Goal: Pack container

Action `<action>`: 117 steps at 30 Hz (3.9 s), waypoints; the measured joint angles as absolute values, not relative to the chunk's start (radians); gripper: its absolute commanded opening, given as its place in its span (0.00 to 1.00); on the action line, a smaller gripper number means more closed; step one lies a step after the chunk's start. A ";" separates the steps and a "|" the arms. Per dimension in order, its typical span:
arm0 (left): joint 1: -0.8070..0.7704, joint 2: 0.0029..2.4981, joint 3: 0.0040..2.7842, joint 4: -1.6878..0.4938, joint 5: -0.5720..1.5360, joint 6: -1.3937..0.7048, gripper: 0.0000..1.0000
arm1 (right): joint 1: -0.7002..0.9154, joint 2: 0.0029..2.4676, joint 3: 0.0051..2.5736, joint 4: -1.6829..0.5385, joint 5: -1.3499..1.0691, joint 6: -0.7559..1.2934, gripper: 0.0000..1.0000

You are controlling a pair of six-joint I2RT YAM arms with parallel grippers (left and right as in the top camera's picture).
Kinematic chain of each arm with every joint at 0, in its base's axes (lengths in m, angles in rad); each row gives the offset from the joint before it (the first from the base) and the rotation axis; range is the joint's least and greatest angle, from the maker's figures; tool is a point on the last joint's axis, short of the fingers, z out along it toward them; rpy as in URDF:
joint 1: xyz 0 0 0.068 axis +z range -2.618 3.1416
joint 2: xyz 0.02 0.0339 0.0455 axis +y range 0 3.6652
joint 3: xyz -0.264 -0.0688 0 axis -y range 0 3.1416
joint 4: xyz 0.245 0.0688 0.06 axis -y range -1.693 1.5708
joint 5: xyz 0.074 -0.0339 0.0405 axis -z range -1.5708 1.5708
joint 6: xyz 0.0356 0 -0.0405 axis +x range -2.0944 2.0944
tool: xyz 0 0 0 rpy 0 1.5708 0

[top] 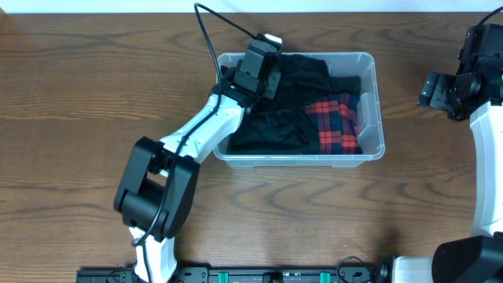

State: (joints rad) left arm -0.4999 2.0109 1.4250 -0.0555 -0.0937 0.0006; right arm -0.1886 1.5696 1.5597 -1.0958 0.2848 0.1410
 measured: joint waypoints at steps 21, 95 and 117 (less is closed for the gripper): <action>-0.505 1.980 1.419 -0.015 -0.094 0.001 0.16 | -0.189 1.570 1.560 -1.096 0.285 0.141 0.99; -0.666 1.670 1.425 -0.432 -0.012 -0.012 0.16 | -0.189 1.570 1.559 -1.095 0.285 0.141 0.99; -0.723 1.791 1.391 -0.638 0.109 -0.025 0.15 | -0.189 1.570 1.559 -1.096 0.285 0.141 0.99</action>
